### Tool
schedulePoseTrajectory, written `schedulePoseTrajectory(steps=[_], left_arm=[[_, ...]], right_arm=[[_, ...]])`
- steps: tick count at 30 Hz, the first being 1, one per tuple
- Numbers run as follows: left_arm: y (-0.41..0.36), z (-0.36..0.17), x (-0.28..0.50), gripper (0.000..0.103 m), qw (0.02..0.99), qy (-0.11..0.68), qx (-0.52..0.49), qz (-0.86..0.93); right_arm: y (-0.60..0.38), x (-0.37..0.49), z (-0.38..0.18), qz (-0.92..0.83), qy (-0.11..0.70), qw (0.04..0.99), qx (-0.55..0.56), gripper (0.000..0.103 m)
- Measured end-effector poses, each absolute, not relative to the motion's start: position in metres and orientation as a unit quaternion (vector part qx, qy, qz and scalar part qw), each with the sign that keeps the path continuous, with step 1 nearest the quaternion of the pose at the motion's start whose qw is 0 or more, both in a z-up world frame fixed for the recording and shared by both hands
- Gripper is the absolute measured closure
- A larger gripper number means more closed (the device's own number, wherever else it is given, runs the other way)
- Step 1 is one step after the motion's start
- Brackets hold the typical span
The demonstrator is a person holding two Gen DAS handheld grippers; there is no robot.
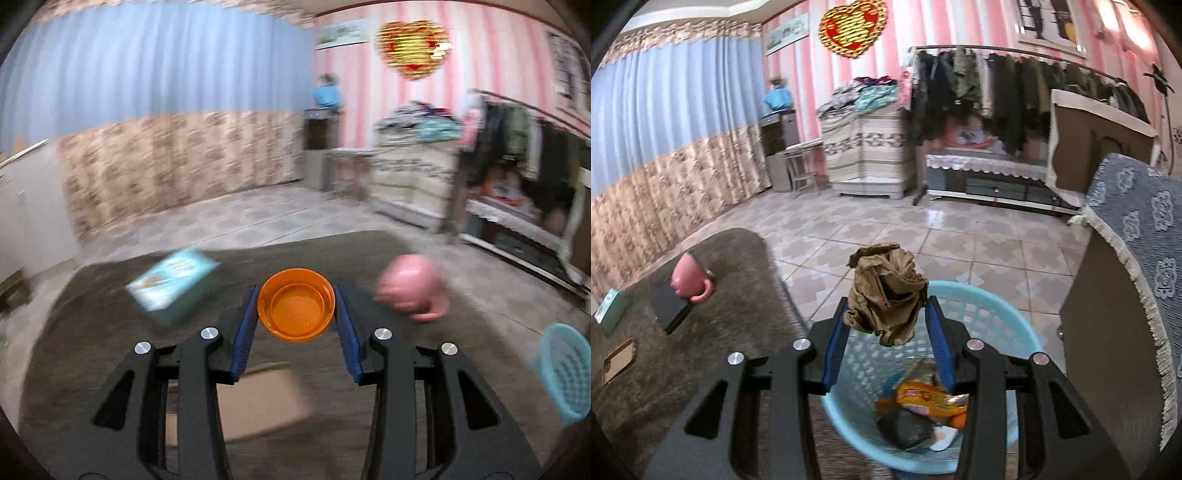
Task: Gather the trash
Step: 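Carry orange bowl and brown paper over the blue basket and open both tools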
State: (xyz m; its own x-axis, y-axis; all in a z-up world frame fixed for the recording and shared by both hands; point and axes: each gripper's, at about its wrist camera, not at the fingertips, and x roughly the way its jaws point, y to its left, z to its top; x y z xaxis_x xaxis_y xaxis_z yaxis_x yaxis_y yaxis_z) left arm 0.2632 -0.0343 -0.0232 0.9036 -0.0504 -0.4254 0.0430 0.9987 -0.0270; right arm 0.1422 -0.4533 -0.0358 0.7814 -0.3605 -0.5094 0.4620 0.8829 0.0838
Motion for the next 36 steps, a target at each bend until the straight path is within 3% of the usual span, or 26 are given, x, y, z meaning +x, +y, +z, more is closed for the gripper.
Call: schedulePoseTrajectory(steps=[11, 25, 26, 30, 36], left_arm=[[-0.261, -0.048, 0.222, 0.063, 0.947, 0.232, 0.052, -0.215], [-0.415, -0.097, 0.218, 0.063, 0.898, 0.259, 0.120, -0.335], [-0.418, -0.097, 0.222, 0.059, 0.897, 0.260, 0.125, -0.334], [-0.415, -0.094, 0.227, 0.022, 0.903, 0.253, 0.127, -0.323], [-0.376, -0.078, 0.240, 0.010, 0.920, 0.248, 0.104, -0.285]], right_arm=[[-0.530, 0.106, -0.059, -0.302, 0.253, 0.911, 0.124, 0.062], [-0.566, 0.098, -0.085, -0.319, 0.267, 0.894, 0.167, 0.062], [-0.566, 0.099, -0.085, -0.318, 0.268, 0.894, 0.167, 0.062], [-0.560, 0.103, -0.084, -0.314, 0.270, 0.896, 0.160, 0.062], [-0.543, 0.120, -0.085, -0.292, 0.279, 0.903, 0.144, 0.062]])
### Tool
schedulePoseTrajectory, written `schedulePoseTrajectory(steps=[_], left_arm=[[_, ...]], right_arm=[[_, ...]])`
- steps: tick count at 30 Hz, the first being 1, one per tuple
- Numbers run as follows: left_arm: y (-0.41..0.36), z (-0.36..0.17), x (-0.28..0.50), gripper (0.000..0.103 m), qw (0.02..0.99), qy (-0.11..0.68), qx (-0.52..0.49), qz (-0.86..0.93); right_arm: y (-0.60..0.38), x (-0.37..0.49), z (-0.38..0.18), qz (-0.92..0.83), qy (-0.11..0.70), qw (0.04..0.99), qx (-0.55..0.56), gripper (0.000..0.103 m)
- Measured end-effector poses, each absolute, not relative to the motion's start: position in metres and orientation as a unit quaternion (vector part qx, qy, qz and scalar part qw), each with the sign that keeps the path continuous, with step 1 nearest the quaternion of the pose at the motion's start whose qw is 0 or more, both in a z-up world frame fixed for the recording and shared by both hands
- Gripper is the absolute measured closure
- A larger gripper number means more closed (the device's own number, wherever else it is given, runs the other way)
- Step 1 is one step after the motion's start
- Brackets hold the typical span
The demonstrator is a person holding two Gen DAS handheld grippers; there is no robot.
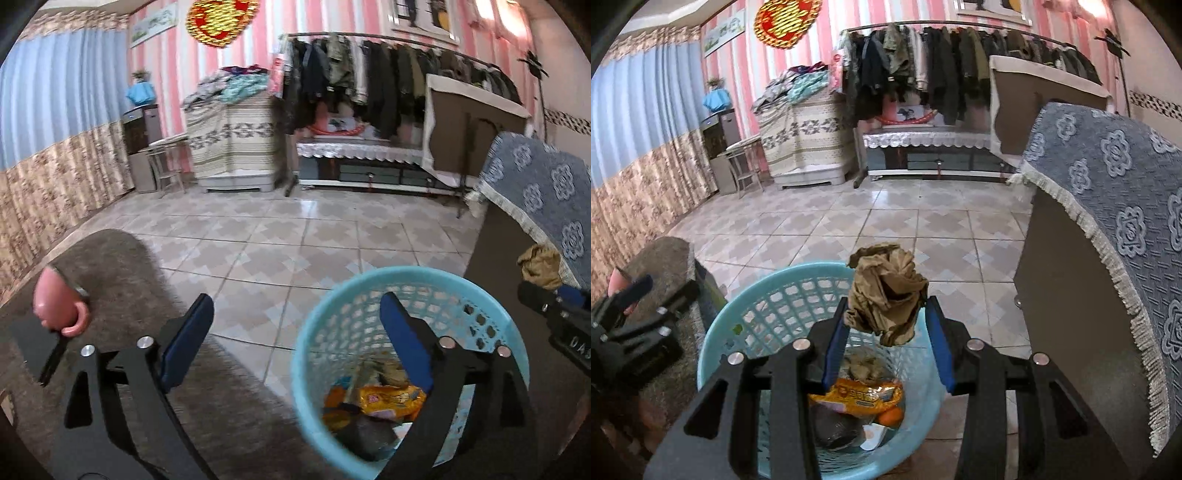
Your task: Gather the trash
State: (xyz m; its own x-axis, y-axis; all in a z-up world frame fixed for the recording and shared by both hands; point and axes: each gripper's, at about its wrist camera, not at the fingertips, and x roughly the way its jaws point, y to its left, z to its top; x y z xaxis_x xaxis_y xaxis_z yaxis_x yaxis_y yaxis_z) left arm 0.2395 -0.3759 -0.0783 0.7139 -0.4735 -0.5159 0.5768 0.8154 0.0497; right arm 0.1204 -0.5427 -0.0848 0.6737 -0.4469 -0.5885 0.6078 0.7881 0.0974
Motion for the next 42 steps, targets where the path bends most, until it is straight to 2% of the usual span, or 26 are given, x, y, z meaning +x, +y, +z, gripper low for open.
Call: schedulePoseTrajectory(steps=[4, 7, 10, 11, 14, 18, 22, 27, 35, 42], left_arm=[[-0.339, -0.064, 0.241, 0.006, 0.935, 0.233, 0.095, -0.249], [-0.306, -0.056, 0.239, 0.006, 0.941, 0.236, 0.072, -0.232], [-0.276, -0.049, 0.227, 0.006, 0.948, 0.227, 0.068, -0.211], [-0.264, -0.045, 0.221, 0.006, 0.952, 0.223, 0.068, -0.201], [-0.230, -0.036, 0.204, 0.005, 0.958, 0.218, 0.060, -0.176], [-0.188, -0.025, 0.183, 0.005, 0.965, 0.216, 0.050, -0.141], [-0.145, -0.016, 0.160, 0.005, 0.969, 0.217, 0.034, -0.110], [-0.109, -0.010, 0.132, 0.005, 0.973, 0.212, 0.035, -0.078], [-0.073, -0.018, 0.082, 0.005, 0.975, 0.208, 0.035, -0.065], [-0.061, -0.030, 0.053, 0.005, 0.976, 0.208, 0.022, -0.064]], right_arm=[[-0.535, 0.137, -0.091, -0.278, 0.288, 0.905, 0.146, 0.061], [-0.528, 0.148, -0.095, -0.277, 0.295, 0.903, 0.143, 0.057], [-0.525, 0.151, -0.097, -0.275, 0.295, 0.903, 0.149, 0.031], [-0.523, 0.151, -0.097, -0.275, 0.295, 0.903, 0.147, 0.027], [-0.518, 0.153, -0.096, -0.271, 0.301, 0.903, 0.141, 0.018], [-0.506, 0.146, -0.087, -0.256, 0.297, 0.909, 0.140, 0.013], [-0.480, 0.124, -0.053, -0.224, 0.244, 0.931, 0.151, 0.005], [-0.428, 0.105, -0.022, -0.165, 0.197, 0.955, 0.147, 0.004], [-0.349, 0.082, -0.047, -0.090, 0.229, 0.963, 0.113, 0.004], [-0.311, 0.050, -0.057, -0.063, 0.219, 0.970, 0.078, 0.004]])
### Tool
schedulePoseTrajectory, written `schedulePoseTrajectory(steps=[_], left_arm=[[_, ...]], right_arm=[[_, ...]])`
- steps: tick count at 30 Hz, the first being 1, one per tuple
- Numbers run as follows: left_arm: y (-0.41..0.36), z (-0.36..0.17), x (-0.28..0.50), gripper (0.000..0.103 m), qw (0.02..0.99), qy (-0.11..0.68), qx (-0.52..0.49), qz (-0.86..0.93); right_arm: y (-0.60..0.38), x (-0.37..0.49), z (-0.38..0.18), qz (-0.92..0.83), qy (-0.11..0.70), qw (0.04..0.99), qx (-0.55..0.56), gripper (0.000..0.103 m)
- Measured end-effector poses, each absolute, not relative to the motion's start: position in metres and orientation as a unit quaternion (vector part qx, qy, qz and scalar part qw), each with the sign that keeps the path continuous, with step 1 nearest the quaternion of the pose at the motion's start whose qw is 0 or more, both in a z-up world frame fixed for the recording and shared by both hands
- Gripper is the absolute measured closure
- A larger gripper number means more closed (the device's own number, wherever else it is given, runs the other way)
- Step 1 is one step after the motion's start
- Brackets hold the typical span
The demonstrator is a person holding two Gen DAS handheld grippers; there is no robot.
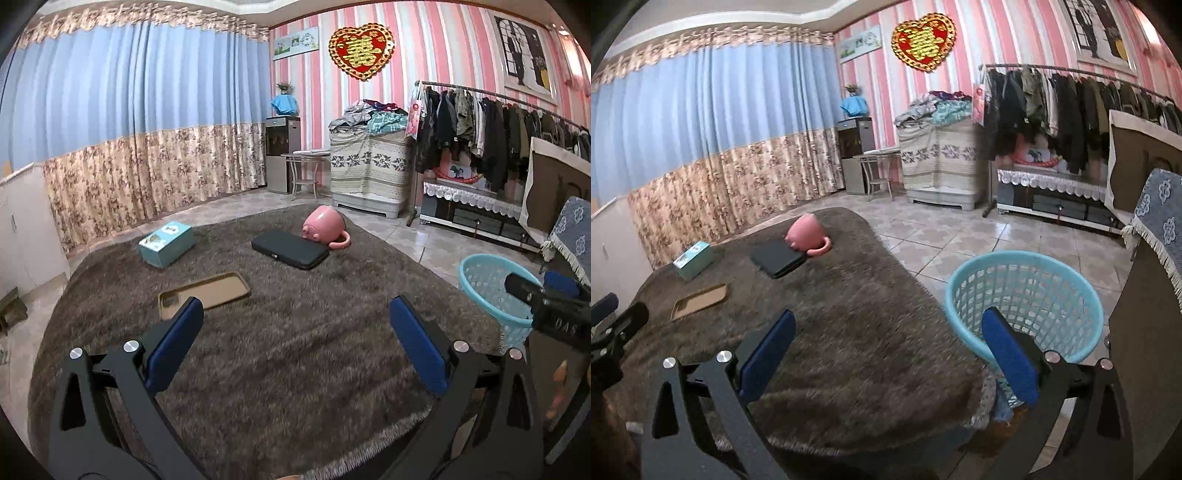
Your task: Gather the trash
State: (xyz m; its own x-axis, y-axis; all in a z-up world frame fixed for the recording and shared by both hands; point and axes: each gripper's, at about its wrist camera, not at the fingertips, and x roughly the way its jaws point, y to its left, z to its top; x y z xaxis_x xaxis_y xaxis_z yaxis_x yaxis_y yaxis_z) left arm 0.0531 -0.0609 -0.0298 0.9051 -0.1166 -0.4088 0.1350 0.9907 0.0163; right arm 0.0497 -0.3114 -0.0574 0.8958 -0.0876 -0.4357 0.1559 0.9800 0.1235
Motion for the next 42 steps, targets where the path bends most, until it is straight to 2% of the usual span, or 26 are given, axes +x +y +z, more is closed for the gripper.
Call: schedulePoseTrajectory(steps=[13, 42], left_arm=[[-0.042, -0.033, 0.021, 0.005, 0.986, 0.164, -0.009, 0.000], [-0.048, -0.029, 0.009, 0.005, 0.990, 0.140, 0.005, 0.014]], right_arm=[[-0.292, 0.024, -0.056, -0.058, 0.192, 0.978, 0.052, 0.004], [-0.281, 0.020, -0.053, -0.030, 0.168, 0.985, 0.027, 0.004]])
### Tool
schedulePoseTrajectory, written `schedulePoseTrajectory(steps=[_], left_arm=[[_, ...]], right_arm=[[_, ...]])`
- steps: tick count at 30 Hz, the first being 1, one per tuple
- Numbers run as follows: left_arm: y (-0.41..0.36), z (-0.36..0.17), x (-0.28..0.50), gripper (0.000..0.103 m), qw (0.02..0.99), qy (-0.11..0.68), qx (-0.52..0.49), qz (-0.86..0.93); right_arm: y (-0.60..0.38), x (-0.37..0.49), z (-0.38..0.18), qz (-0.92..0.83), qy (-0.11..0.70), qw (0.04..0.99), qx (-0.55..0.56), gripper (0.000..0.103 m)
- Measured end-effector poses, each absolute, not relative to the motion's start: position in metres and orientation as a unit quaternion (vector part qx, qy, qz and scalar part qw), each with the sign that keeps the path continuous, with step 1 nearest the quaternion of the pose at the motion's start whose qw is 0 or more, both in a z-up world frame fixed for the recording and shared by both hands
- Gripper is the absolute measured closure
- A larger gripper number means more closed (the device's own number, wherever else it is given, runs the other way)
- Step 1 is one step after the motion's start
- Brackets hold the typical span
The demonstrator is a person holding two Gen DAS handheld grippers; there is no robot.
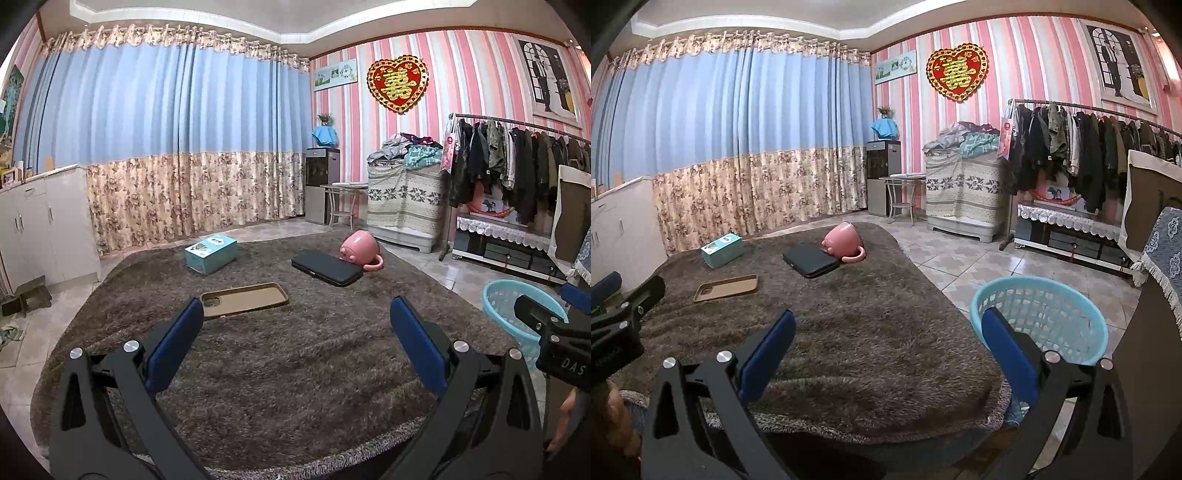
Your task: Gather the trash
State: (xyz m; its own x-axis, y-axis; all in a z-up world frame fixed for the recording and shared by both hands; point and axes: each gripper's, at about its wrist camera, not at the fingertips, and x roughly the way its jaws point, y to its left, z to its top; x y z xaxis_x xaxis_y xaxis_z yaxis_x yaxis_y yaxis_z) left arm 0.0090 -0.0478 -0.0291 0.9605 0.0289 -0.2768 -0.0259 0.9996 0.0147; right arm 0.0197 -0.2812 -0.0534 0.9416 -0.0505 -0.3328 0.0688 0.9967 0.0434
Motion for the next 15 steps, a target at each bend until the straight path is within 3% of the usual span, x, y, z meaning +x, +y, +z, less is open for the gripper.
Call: schedulePoseTrajectory(steps=[15], left_arm=[[-0.0476, -0.0336, 0.0116, 0.005, 0.989, 0.148, 0.003, 0.012]], right_arm=[[-0.2808, 0.0197, -0.0548, -0.029, 0.168, 0.985, 0.027, 0.004]])
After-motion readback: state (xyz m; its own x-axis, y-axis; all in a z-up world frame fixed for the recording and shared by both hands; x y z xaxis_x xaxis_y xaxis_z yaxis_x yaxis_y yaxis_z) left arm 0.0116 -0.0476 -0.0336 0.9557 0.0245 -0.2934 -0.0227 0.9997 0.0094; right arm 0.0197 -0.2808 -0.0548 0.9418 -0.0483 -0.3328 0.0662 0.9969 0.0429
